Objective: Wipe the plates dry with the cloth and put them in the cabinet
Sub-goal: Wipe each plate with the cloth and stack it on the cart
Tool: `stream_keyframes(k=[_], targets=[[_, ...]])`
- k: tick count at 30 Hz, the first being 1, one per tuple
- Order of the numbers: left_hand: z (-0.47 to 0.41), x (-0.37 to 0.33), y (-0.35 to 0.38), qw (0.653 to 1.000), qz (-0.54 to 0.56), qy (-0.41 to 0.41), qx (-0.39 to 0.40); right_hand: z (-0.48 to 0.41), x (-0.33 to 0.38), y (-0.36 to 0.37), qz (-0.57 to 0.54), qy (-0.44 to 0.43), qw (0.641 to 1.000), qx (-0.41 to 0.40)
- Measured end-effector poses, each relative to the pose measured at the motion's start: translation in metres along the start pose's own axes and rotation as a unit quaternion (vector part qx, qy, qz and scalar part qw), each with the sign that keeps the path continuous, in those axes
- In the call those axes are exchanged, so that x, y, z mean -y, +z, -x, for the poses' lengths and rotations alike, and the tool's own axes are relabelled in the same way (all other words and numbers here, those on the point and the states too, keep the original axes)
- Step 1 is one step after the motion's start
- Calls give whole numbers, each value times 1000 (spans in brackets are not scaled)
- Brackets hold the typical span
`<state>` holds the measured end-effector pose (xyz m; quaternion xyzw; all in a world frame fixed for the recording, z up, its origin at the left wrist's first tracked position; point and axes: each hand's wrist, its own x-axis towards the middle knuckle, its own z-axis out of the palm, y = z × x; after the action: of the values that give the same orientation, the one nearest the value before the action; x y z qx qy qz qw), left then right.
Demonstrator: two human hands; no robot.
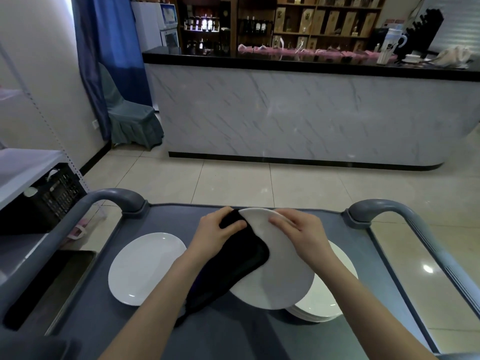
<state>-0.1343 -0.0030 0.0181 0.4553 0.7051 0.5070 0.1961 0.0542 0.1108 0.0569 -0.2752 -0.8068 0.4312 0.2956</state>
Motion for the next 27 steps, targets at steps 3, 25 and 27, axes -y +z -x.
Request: stream_keyframes(k=[3, 25, 27], targets=[[10, 18, 2, 995, 23, -67, -67, 3, -3, -1, -101, 42, 990, -87], [6, -1, 3, 993, -33, -34, -104, 2, -2, 10, -106, 70, 992, 21], [12, 1, 5, 988, -21, -58, -142, 7, -3, 13, -124, 75, 989, -16]])
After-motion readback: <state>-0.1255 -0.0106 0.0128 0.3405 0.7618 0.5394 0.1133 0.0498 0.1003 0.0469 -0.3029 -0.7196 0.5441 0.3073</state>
